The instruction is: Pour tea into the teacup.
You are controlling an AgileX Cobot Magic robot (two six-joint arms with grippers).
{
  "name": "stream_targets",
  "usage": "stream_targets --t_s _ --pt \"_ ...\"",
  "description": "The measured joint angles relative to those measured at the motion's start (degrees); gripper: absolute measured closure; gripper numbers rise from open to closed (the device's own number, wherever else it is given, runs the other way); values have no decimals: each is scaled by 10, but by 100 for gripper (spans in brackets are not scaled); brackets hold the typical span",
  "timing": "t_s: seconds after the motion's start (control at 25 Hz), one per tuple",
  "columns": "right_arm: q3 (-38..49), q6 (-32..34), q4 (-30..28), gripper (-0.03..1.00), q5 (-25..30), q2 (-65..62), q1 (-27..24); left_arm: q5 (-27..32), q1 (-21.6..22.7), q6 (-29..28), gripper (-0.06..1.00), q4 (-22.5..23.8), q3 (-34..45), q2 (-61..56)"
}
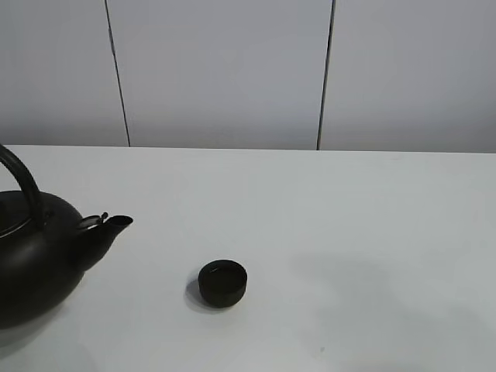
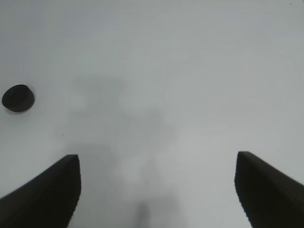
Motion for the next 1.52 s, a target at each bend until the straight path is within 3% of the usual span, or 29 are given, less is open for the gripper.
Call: stream_targets --t_s 0.36,0.92,1.2,1.52 --pt "0 0 0 36 -1 0 0 -38 0 7 83 -1 1 100" --pt "0 0 0 36 -1 0 0 -44 0 7 83 16 3 103" --pt "0 0 0 36 -1 0 0 -87 0 -19 67 25 18 100" --pt "0 0 0 36 0 0 0 -100 0 -26 65 23 46 99"
